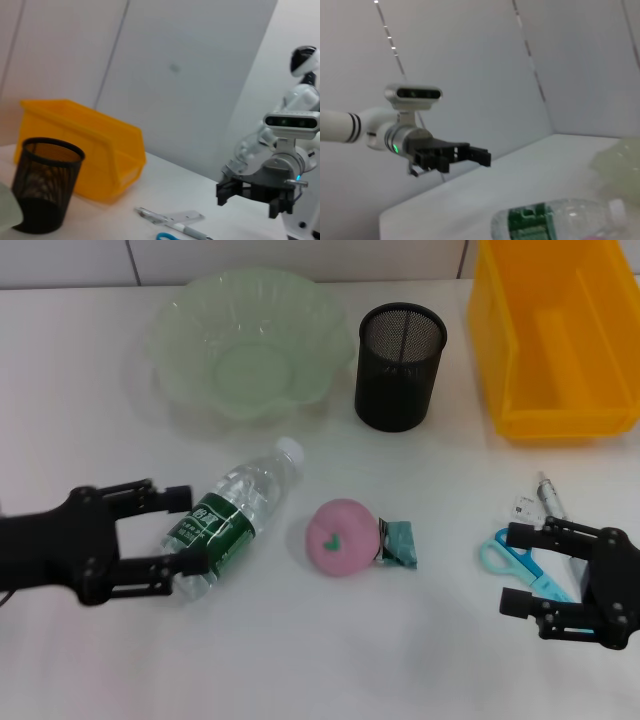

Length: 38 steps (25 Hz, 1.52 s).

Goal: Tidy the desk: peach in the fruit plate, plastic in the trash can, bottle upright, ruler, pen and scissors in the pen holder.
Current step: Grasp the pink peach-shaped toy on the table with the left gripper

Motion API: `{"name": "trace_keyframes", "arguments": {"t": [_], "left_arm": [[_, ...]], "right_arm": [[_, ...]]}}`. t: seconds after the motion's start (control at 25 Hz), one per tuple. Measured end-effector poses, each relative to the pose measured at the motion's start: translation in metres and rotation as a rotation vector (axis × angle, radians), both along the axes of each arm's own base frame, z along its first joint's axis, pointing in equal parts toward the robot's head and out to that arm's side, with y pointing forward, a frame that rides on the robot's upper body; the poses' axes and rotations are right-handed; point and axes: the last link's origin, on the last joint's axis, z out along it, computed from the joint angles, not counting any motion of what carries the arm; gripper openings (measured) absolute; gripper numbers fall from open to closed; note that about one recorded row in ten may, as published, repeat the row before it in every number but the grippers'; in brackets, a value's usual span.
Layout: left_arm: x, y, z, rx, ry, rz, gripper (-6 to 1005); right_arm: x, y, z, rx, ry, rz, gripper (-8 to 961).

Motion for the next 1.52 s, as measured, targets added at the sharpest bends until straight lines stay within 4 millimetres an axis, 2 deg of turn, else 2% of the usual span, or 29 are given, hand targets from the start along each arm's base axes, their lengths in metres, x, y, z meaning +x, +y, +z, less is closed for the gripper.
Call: {"name": "trace_keyframes", "arguments": {"t": [0.24,0.28,0.32,0.44,0.48,0.52,0.6,0.68,0.76,0.8,0.84,0.88,0.96,1.0,1.08,1.48,1.52], "left_arm": [[0.036,0.03,-0.002,-0.102,0.1,-0.052,747],[0.051,0.042,-0.003,-0.121,0.177,-0.07,746],[0.051,0.042,-0.003,-0.121,0.177,-0.07,745],[0.073,0.058,-0.01,-0.111,0.308,-0.075,741],[0.091,0.065,-0.019,-0.092,0.388,-0.097,740],[0.091,0.065,-0.019,-0.092,0.388,-0.097,738],[0.115,0.068,-0.038,-0.07,0.483,-0.158,736],[0.121,0.069,-0.045,-0.064,0.516,-0.178,734],[0.131,0.069,-0.062,-0.051,0.574,-0.21,731],[0.135,0.071,-0.076,-0.033,0.618,-0.225,730],[0.135,0.071,-0.076,-0.033,0.618,-0.225,729],[0.135,0.07,-0.091,-0.024,0.656,-0.237,727],[0.135,0.07,-0.091,-0.024,0.656,-0.237,725],[0.134,0.07,-0.106,-0.008,0.684,-0.251,724],[0.131,0.071,-0.117,0.009,0.707,-0.253,721],[0.113,0.073,-0.13,-0.015,0.762,-0.226,709],[0.112,0.07,-0.132,-0.021,0.766,-0.236,668]], "right_arm": [[0.007,-0.003,0.0,0.014,-0.019,-0.032,816],[0.007,-0.003,0.0,0.014,-0.02,-0.032,817],[0.007,-0.003,0.0,0.014,-0.02,-0.032,817],[0.008,-0.003,0.0,0.018,-0.023,-0.03,817],[0.009,-0.003,0.001,0.026,-0.026,-0.032,817],[0.009,-0.002,0.001,0.029,-0.028,-0.035,817],[0.011,-0.002,0.003,0.04,-0.031,-0.045,817],[0.014,-0.003,0.007,0.053,-0.033,-0.056,817],[0.015,-0.003,0.008,0.059,-0.034,-0.06,817],[0.018,-0.004,0.012,0.073,-0.034,-0.073,817],[0.018,-0.004,0.012,0.073,-0.034,-0.073,817],[0.02,-0.005,0.013,0.081,-0.034,-0.082,816],[0.021,-0.006,0.014,0.082,-0.034,-0.085,816],[0.022,-0.007,0.014,0.084,-0.035,-0.087,816],[0.022,-0.007,0.014,0.084,-0.036,-0.086,816],[0.02,-0.007,0.012,0.085,-0.031,-0.081,817],[0.02,-0.007,0.012,0.085,-0.031,-0.08,817]]}}
